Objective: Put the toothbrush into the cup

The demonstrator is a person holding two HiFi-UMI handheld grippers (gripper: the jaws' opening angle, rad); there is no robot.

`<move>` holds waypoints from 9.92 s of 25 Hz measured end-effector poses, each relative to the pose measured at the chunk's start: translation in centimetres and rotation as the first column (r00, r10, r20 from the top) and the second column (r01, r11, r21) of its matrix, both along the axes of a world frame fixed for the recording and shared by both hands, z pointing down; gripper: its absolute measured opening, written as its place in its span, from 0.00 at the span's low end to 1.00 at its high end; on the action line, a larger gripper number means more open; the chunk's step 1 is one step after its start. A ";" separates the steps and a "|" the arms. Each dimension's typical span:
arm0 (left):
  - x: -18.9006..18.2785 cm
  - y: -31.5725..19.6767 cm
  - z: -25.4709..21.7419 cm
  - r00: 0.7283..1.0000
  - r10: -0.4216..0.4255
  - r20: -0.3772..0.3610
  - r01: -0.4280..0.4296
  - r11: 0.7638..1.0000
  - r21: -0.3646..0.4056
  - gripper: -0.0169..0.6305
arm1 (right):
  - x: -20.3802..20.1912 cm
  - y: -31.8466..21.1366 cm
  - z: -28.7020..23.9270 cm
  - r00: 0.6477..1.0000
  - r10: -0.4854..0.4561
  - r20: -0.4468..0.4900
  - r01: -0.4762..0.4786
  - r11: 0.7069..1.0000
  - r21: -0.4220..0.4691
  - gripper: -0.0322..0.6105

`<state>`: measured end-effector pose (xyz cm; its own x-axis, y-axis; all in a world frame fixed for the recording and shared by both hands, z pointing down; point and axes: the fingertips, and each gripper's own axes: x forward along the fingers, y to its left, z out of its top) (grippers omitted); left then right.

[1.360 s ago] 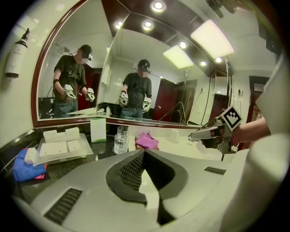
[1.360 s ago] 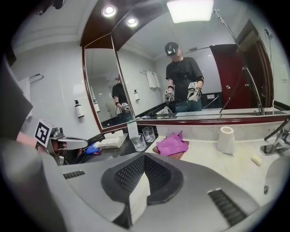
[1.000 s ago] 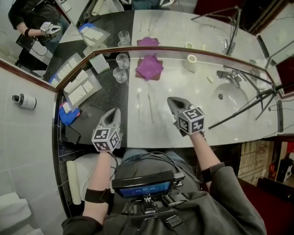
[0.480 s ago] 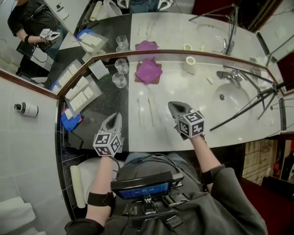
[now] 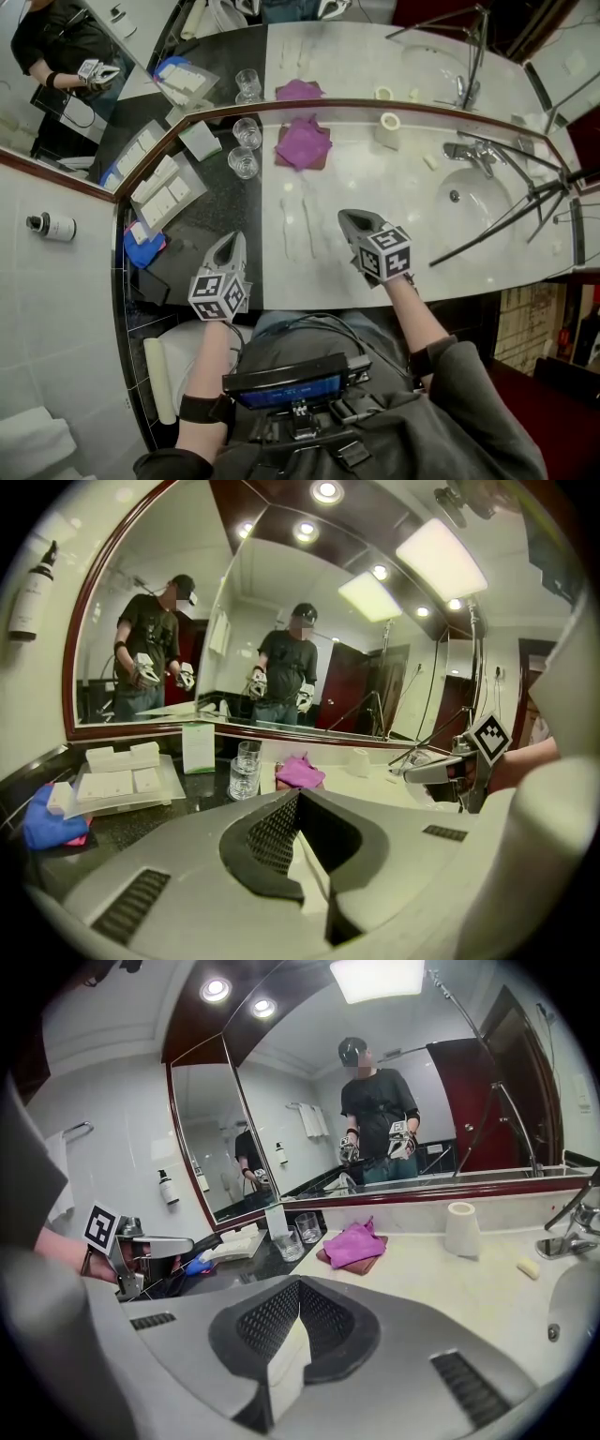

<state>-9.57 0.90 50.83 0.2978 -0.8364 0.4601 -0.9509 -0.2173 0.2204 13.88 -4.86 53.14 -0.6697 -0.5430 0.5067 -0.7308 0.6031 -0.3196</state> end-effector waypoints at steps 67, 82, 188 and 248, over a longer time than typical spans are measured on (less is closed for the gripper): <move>-9.2 -9.4 3.3 0.904 0.381 0.193 -0.402 0.912 0.080 0.03 | -14.2 -0.4 16.9 0.856 0.042 -0.515 -0.283 0.873 -0.398 0.14; -10.0 -8.0 1.1 0.929 0.305 0.210 -0.331 0.938 0.100 0.03 | -16.8 -2.8 8.7 0.979 0.150 -0.139 -0.177 0.961 -0.211 0.14; -8.0 -15.6 11.2 0.997 -0.066 0.030 0.063 0.993 0.097 0.03 | -24.1 -30.3 8.2 0.991 0.078 0.110 -0.093 0.987 0.131 0.26; -0.5 -2.9 -1.0 0.982 0.174 0.071 -0.177 0.983 0.044 0.03 | -2.4 0.5 3.3 0.978 0.208 -0.015 -0.208 0.968 -0.138 0.07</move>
